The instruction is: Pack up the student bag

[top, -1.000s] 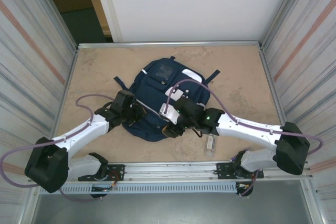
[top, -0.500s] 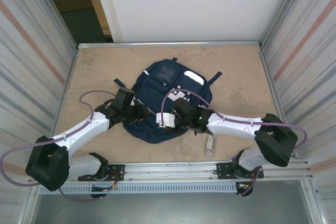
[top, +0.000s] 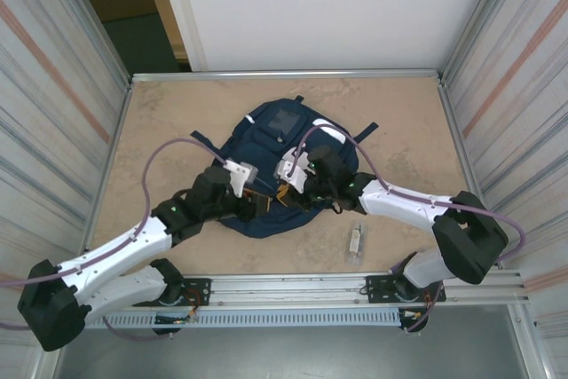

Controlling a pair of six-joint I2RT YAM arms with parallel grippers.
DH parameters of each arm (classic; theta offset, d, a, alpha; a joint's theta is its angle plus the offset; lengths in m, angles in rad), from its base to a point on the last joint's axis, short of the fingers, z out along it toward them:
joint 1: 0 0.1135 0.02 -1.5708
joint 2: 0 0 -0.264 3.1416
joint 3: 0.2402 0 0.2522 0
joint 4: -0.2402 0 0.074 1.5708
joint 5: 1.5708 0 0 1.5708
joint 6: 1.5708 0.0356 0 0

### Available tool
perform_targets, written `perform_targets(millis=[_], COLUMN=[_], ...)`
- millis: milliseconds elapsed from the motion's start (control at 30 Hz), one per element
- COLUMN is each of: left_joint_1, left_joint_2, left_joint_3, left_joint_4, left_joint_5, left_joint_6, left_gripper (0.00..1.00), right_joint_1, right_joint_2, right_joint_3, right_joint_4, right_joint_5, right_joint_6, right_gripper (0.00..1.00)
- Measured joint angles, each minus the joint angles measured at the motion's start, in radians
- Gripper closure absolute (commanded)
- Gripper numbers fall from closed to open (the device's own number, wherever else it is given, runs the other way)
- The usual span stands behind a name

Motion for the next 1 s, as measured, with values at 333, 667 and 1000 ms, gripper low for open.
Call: perform_targets(millis=[333,667,1000], left_joint_1=[-0.046,0.141,0.198], left_joint_2=[0.022,0.053,0.101], left_joint_3=[-0.033,-0.047,-0.132], left_joint_4=[0.029,0.06,0.224], left_joint_5=[-0.107,0.098,0.291], left_joint_6=[0.333,0.526,0.783], left_gripper=[0.46,0.48,0.66], right_joint_1=[-0.061,-0.07,-0.046], right_joint_2=[0.008,0.009,-0.006], right_joint_3=[-0.011,0.008,0.01], right_joint_4=[0.027,-0.017,-0.088], right_joint_5=[-0.148,-0.177,-0.144], right_joint_6=[0.119,0.124,0.079], right_gripper=[1.0,1.0,1.0])
